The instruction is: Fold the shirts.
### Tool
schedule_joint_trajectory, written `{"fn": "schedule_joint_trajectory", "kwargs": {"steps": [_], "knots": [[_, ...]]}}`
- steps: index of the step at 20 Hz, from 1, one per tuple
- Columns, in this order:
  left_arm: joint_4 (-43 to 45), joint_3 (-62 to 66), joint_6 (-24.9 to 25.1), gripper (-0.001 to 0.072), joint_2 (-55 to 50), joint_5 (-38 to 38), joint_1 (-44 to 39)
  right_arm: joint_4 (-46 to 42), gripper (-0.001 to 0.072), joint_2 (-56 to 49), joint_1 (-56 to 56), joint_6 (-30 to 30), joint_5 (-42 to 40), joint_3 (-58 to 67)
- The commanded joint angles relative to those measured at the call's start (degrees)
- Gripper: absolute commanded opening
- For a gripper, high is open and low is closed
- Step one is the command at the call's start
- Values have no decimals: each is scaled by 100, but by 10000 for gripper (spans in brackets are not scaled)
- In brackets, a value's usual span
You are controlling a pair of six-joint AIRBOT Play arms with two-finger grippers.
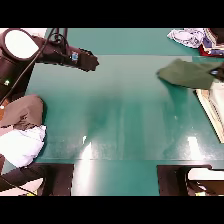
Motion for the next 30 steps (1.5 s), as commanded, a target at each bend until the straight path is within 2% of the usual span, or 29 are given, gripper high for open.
{"fn": "schedule_joint_trajectory", "kwargs": {"steps": [1,6,9,13,17,22,25,26,27,28,29,30], "knots": [[-105,-2,-33,25,2,146,-170,-9,16,-90,-868,-81,-52,188],[-111,-2,-33,25,2,127,-170,52,16,-503,-966,-70,271,1488],[-111,-2,-31,25,2,127,-170,470,16,-562,-1082,-68,452,2424],[-111,-2,-28,25,2,85,-170,398,16,-553,-1405,-39,933,3294],[-109,-2,-26,25,2,85,-170,304,16,-208,-1853,7,1349,2785],[-111,-2,-26,25,2,72,-170,-1091,17,433,-2498,9,1781,1534],[-109,-2,-24,25,2,2,-170,-1641,22,863,-3016,31,1871,719],[-109,-2,-24,25,2,-24,-170,-1755,86,999,-3209,31,1867,463],[-109,-2,-24,25,2,-44,-170,-1849,209,1115,-3390,31,1849,249],[-109,-2,-24,25,2,-52,-170,-1912,296,1222,-3602,28,1827,31],[-109,-4,-24,25,2,-52,-170,-1976,354,1300,-3792,31,1814,-146],[-109,-2,-24,25,2,-50,-170,-2011,378,1373,-3976,28,1816,-295]]}}
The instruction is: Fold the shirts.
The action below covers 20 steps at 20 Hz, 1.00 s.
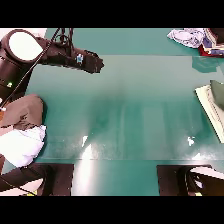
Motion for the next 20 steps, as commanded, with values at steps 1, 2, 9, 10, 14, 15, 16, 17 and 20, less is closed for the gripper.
{"fn": "schedule_joint_trajectory", "kwargs": {"steps": [1,2,9,10,14,15,16,17,20], "knots": [[2,-2,2,25,2,-31,-2,-330,388,334,-699,11,33,-669],[2,-2,2,25,2,-31,-2,-323,388,389,-850,13,28,-767],[2,-2,0,26,2,92,-2,1403,384,501,-81,11,-210,-990],[2,-2,0,25,2,125,-2,1523,385,501,411,11,-243,-992],[-4,0,-2,25,4,31,-2,1513,372,501,2671,11,-295,-990],[-4,2,-2,25,4,26,-2,1471,302,501,3178,7,-343,-992],[-4,2,-2,25,4,24,-2,1453,210,501,3705,7,-404,-992],[-4,2,-2,25,4,26,-2,1456,161,501,4186,7,-459,-990],[-4,2,-2,25,4,26,-2,1453,58,501,5289,7,-710,-990]]}}
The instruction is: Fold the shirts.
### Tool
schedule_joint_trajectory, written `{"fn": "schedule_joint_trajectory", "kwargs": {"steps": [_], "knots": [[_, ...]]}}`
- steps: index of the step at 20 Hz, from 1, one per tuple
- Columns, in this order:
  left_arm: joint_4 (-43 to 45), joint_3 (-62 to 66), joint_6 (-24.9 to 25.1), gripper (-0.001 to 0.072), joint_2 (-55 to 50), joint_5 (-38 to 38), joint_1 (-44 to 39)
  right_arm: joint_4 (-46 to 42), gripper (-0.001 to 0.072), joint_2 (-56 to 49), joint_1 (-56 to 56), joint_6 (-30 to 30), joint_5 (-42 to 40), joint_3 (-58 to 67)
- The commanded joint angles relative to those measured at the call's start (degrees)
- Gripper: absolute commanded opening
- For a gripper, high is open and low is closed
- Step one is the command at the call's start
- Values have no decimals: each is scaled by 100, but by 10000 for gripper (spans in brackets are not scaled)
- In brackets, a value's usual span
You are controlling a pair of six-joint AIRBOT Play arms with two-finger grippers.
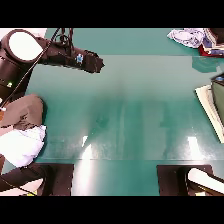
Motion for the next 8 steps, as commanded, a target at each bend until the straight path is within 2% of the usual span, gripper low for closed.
{"fn": "schedule_joint_trajectory", "kwargs": {"steps": [1,4,8], "knots": [[2,2,-2,25,4,-4,-2,20,18,4,1401,-2,-330,0],[0,2,-2,25,4,-4,-2,20,18,4,1878,-2,-476,0],[0,2,-2,25,4,-4,-2,26,18,4,1985,2,-466,0]]}}
